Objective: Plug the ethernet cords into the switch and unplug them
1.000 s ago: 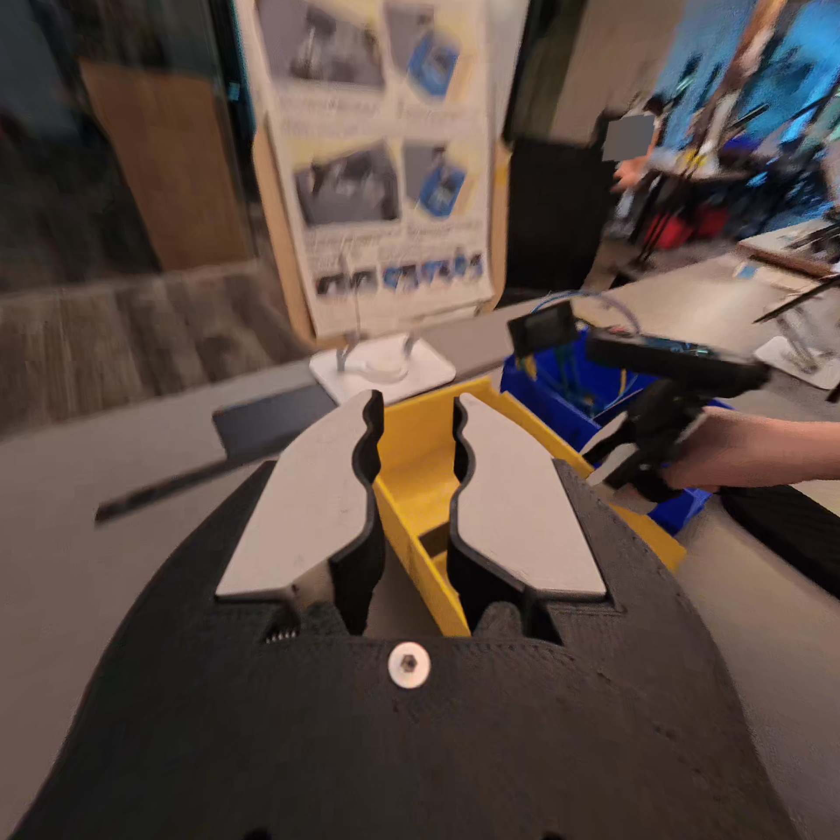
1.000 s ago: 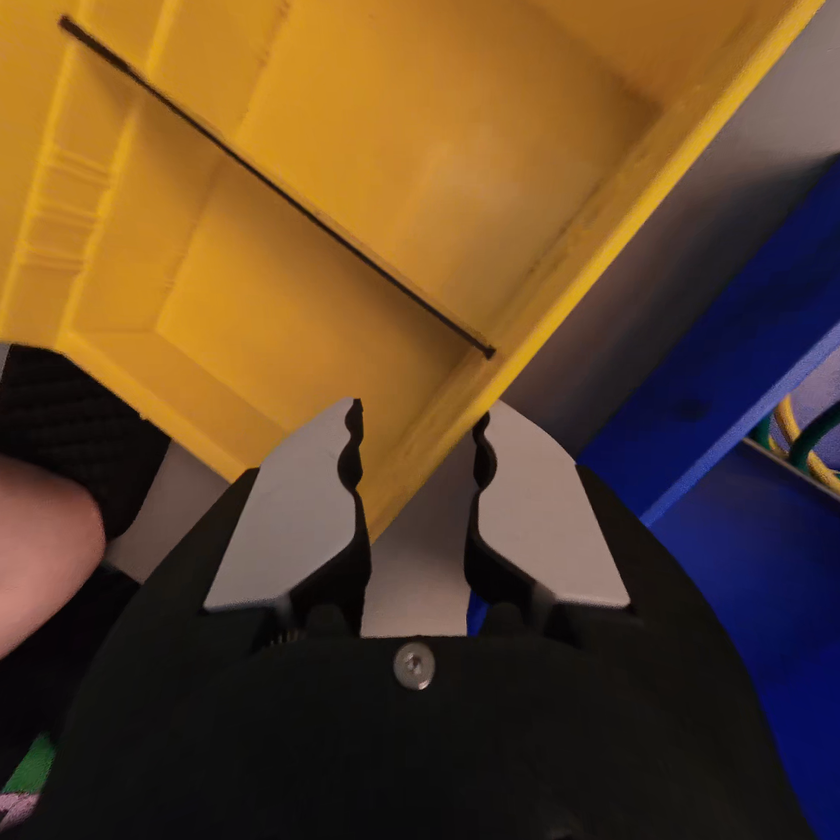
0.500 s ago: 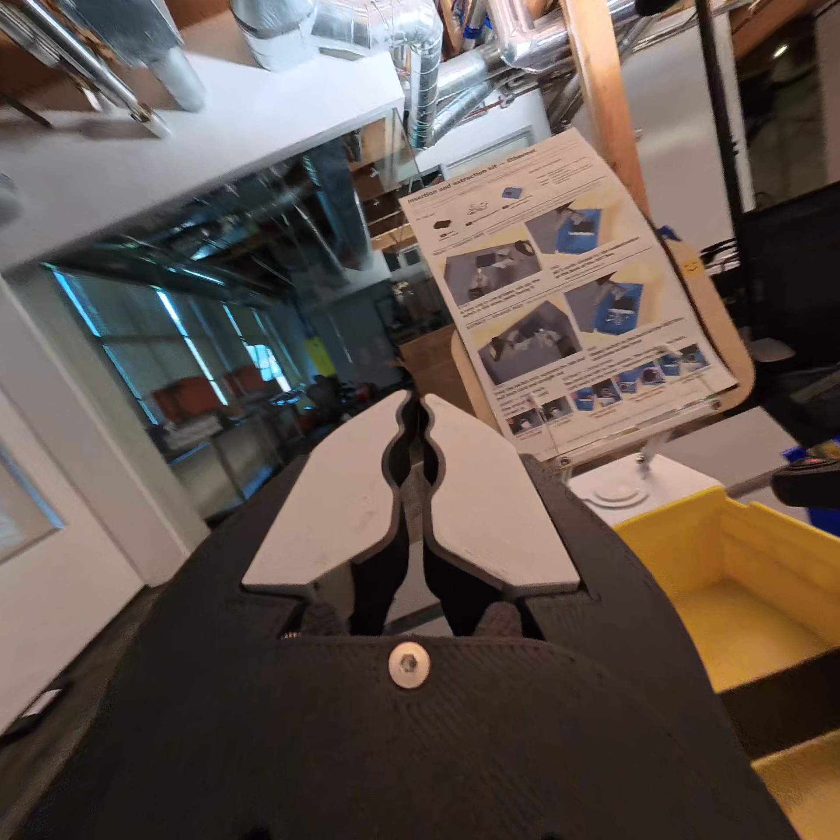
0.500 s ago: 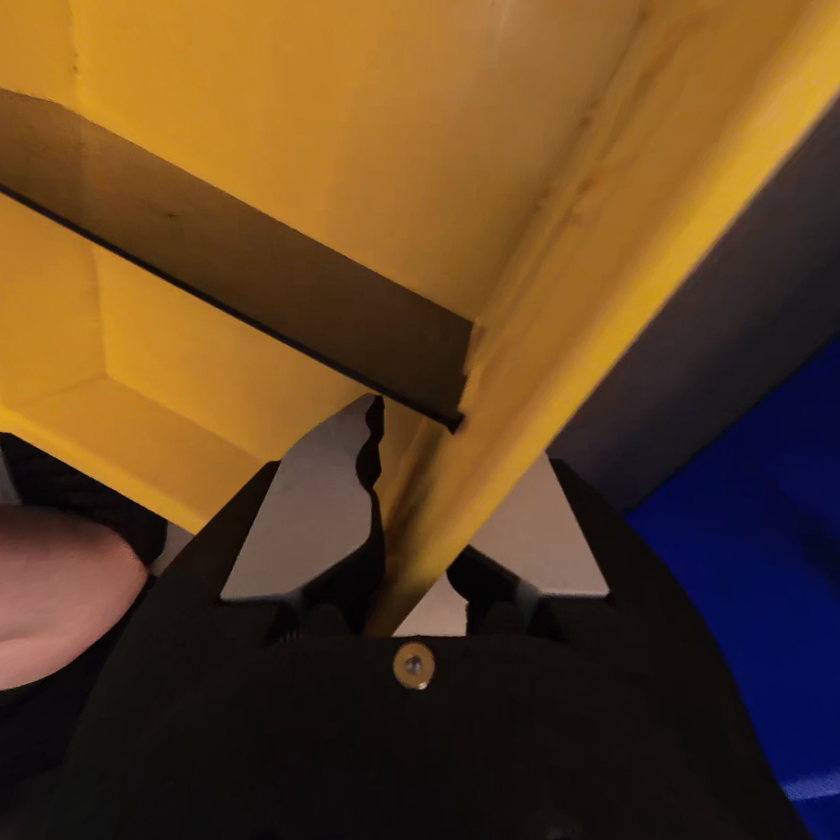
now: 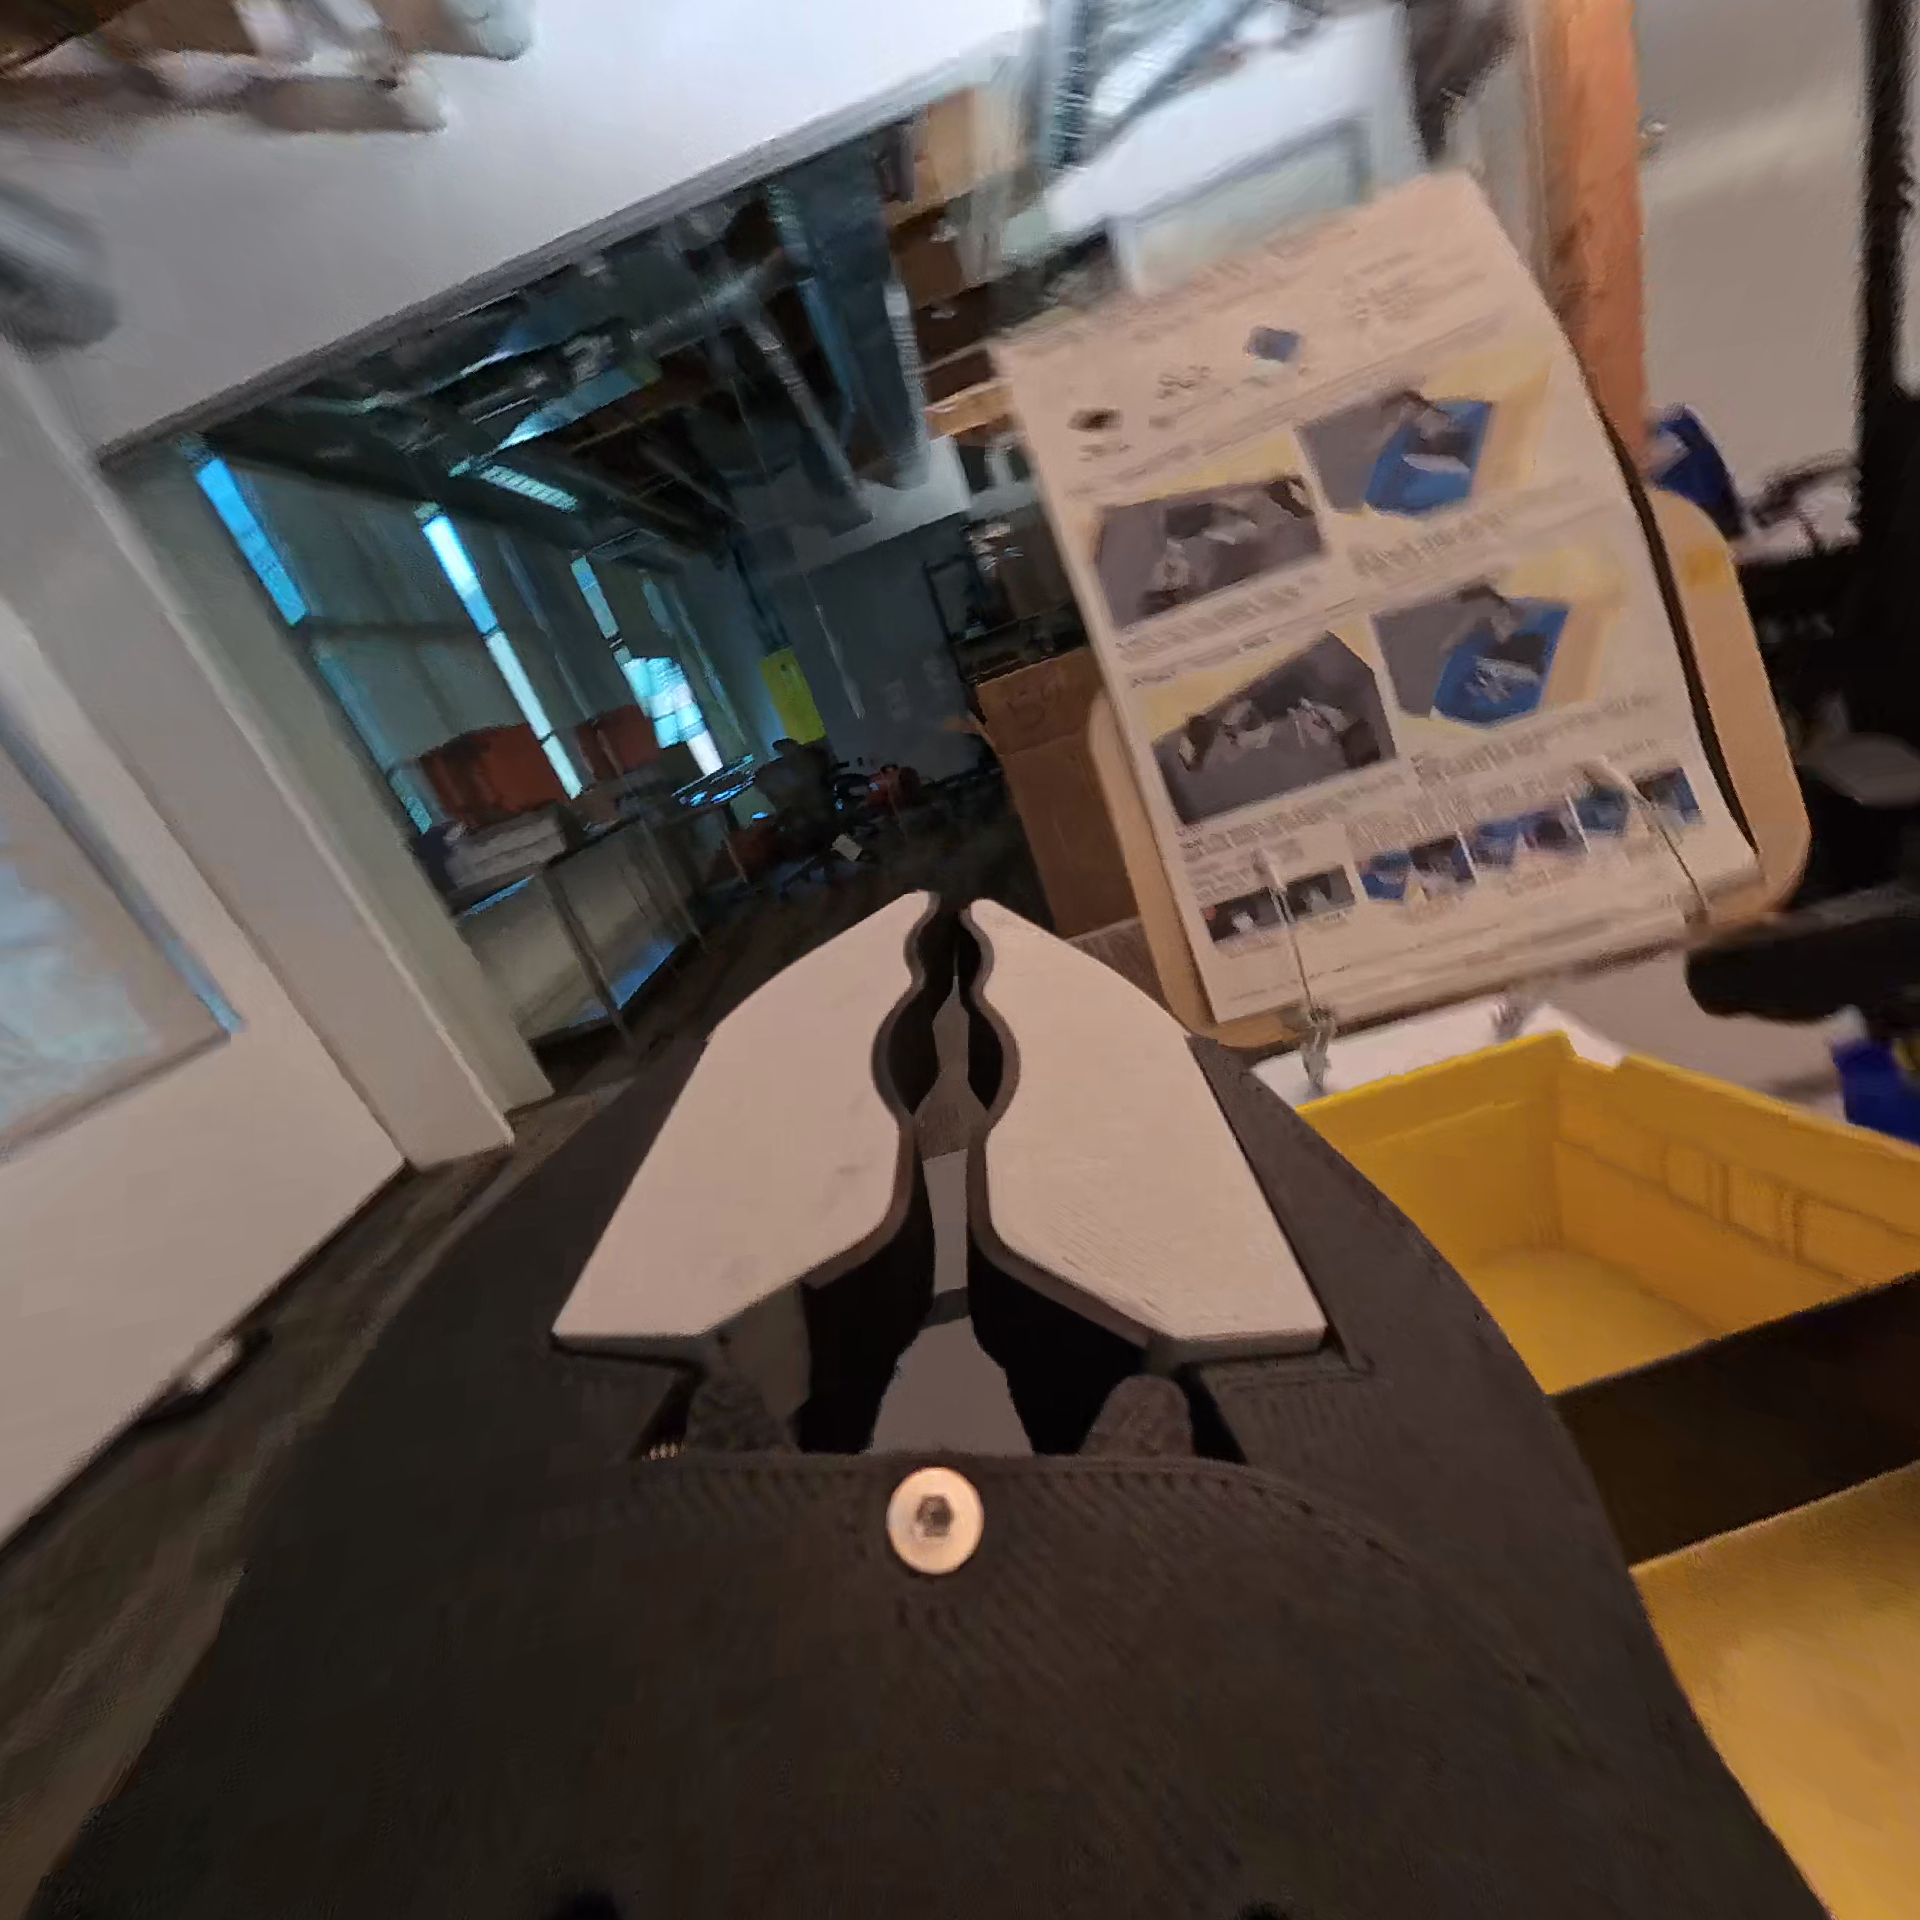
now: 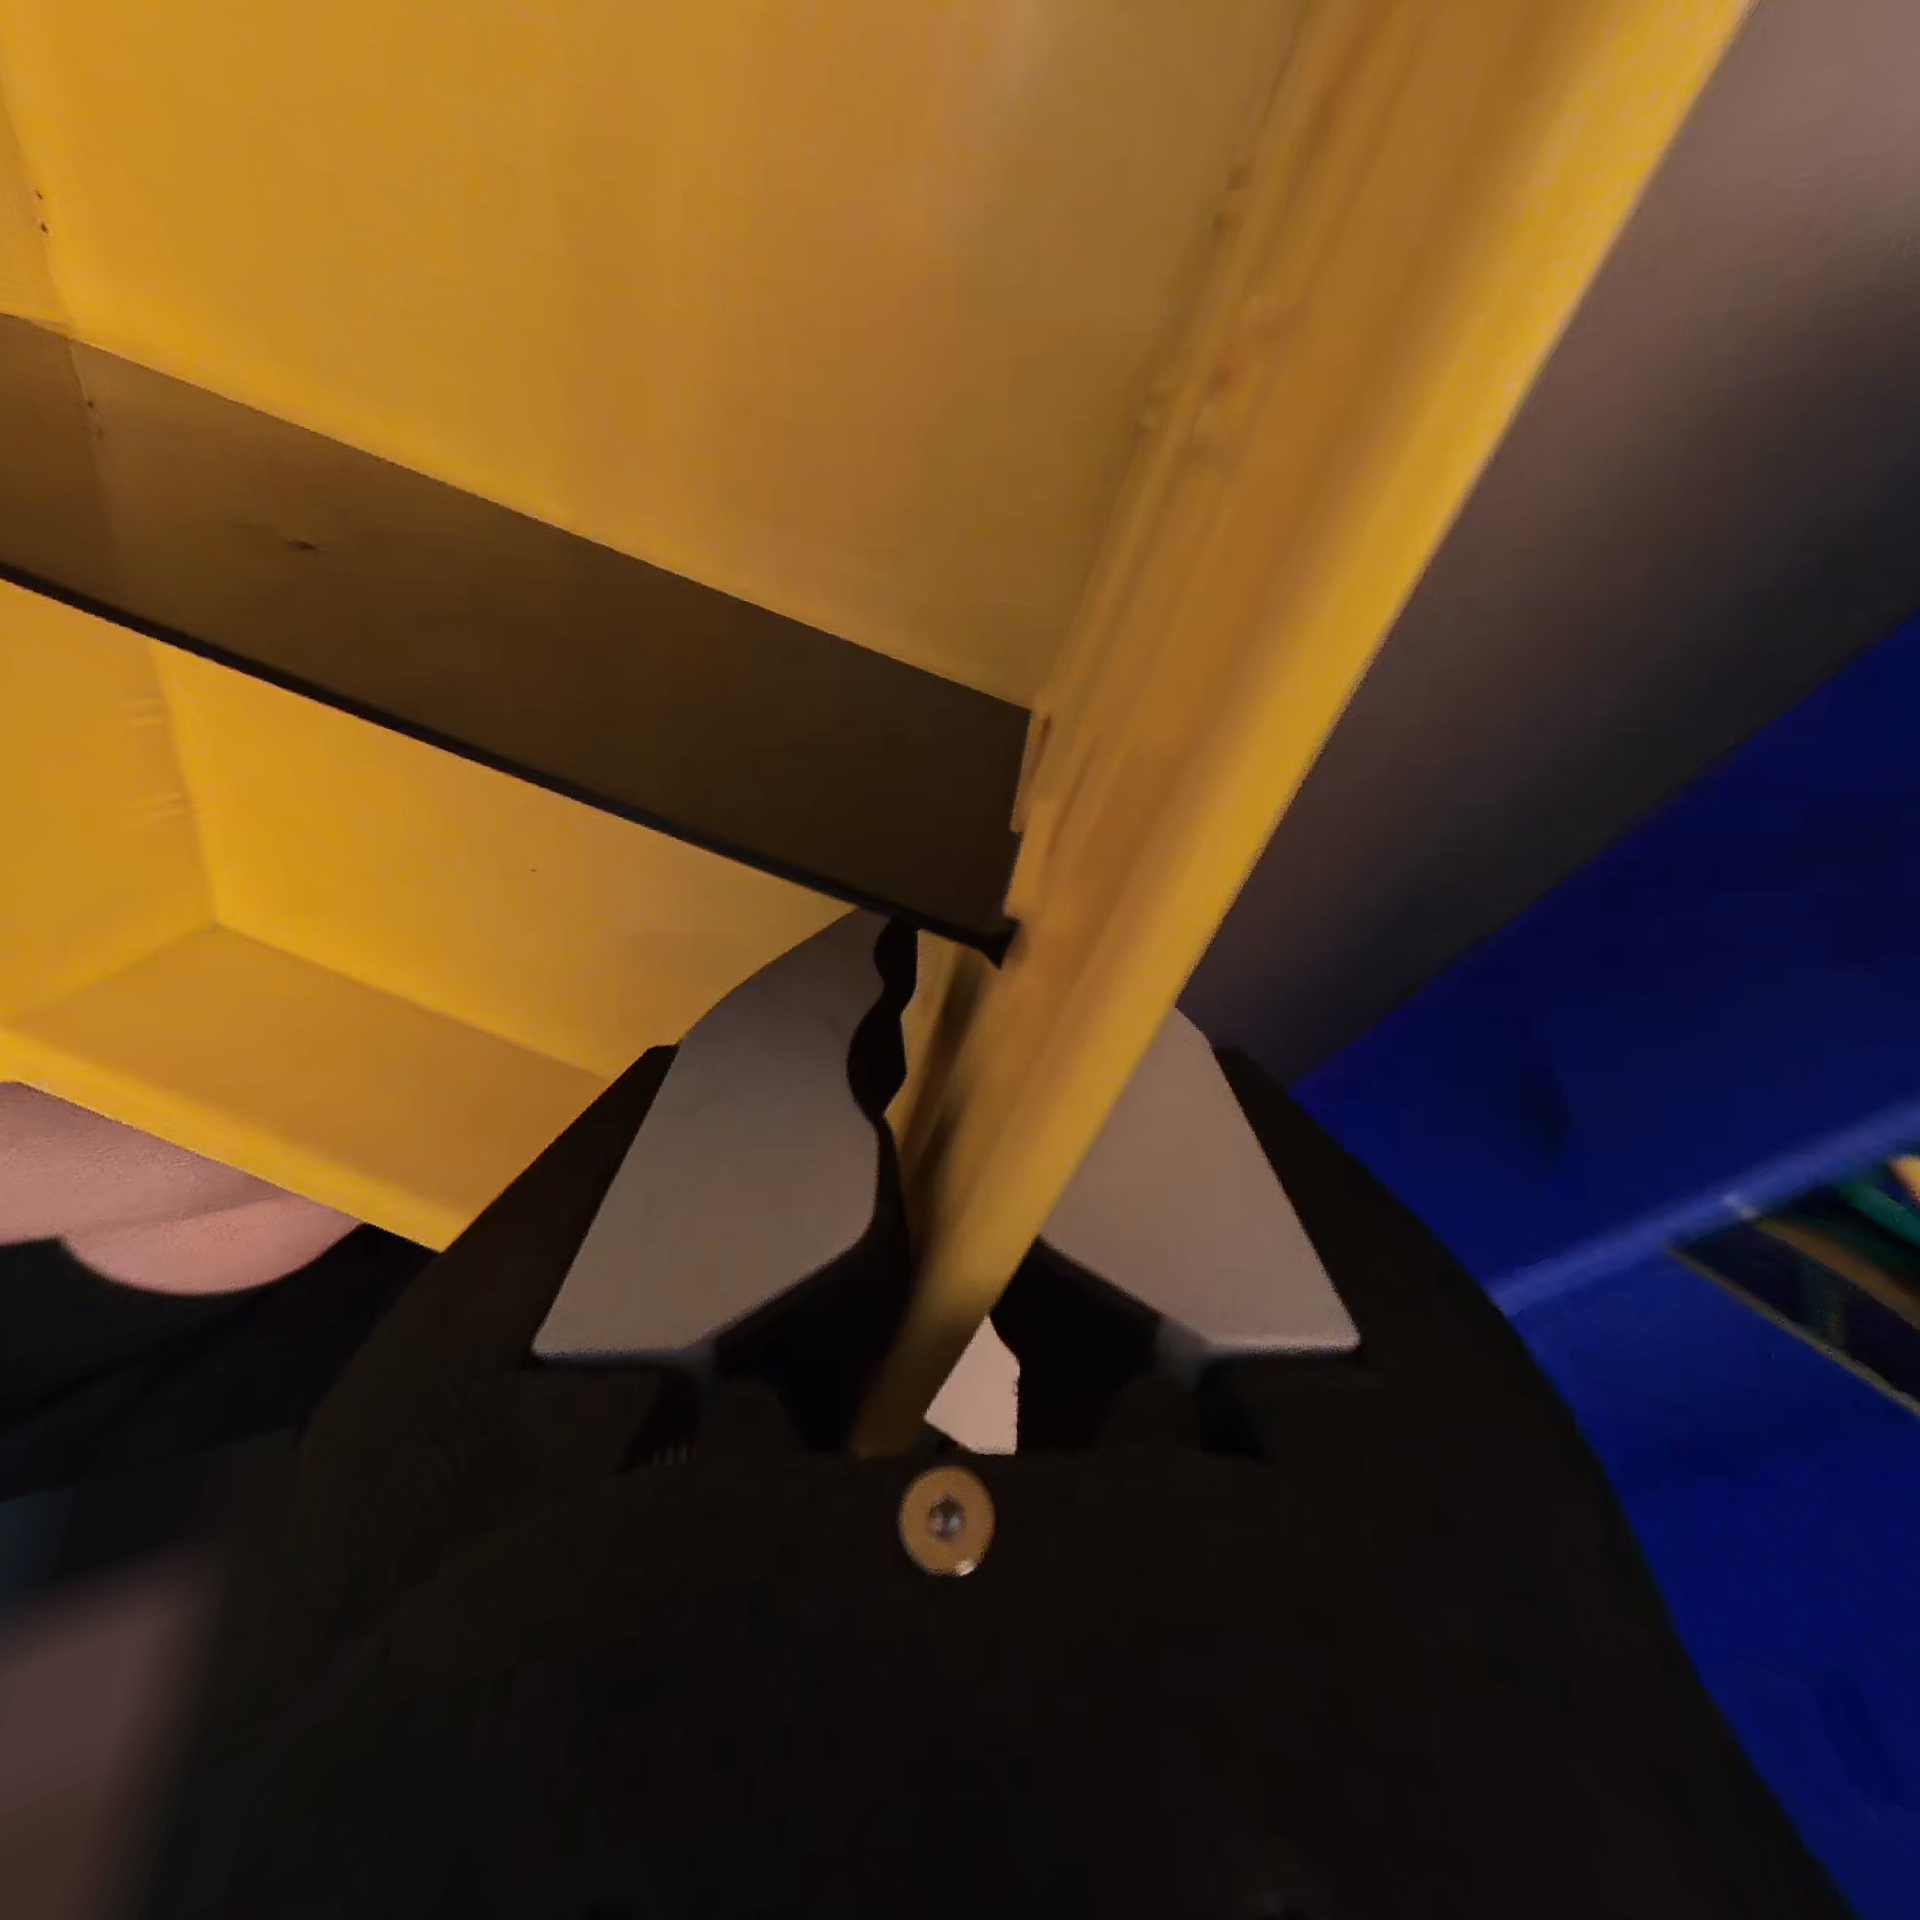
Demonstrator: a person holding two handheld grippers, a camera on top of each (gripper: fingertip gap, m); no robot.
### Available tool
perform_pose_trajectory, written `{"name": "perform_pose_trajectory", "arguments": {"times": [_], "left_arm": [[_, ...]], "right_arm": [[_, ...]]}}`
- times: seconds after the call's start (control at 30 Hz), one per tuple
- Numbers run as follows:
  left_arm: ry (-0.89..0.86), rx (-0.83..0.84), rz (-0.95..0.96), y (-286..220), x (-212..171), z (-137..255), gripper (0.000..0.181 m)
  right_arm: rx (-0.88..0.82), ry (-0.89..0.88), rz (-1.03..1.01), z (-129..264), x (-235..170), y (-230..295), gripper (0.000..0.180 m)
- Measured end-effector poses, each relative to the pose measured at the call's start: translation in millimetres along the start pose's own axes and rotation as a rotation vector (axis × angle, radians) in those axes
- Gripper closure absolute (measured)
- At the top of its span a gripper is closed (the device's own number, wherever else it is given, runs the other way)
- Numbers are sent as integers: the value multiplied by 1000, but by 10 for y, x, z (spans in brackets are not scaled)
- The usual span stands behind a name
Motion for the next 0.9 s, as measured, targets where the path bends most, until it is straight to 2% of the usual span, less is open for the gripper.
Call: {"name": "perform_pose_trajectory", "arguments": {"times": [0.03,0.13,0.2,0.33,0.47,0.5,0.63,0.8,0.9], "left_arm": [[-39,32,94,98,108,138,181],[-273,-105,373,163,502,575,179],[-314,-175,442,166,584,740,173],[-189,-481,574,-254,526,595,132],[190,-744,684,-1050,147,102,73],[269,-811,691,-1277,61,4,67],[468,-927,654,-2081,-292,-414,77],[632,-1049,690,-3107,-725,-691,90],[786,-1073,623,-3571,-1100,-672,87]], "right_arm": [[11,-12,9,137,6,9,166],[59,-69,28,678,-1,6,166],[96,-124,21,1122,-50,-78,166],[138,-269,-61,2021,-326,-548,167],[80,-431,-196,2651,-851,-1410,168],[57,-463,-238,2735,-1014,-1666,168],[-45,-535,-440,2713,-1738,-2702,168],[-104,-487,-663,2113,-2532,-3547,168],[-100,-456,-727,1702,-2820,-3802,168]]}}
Point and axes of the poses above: each gripper's, where its closed fingertips meet, z back along the fingers, x out of its top, y = z × x across the jaws, the point moved 1 cm from there along z, back along the fingers, and after that the axes turned 8 degrees about -x, right-handed, at the moved point
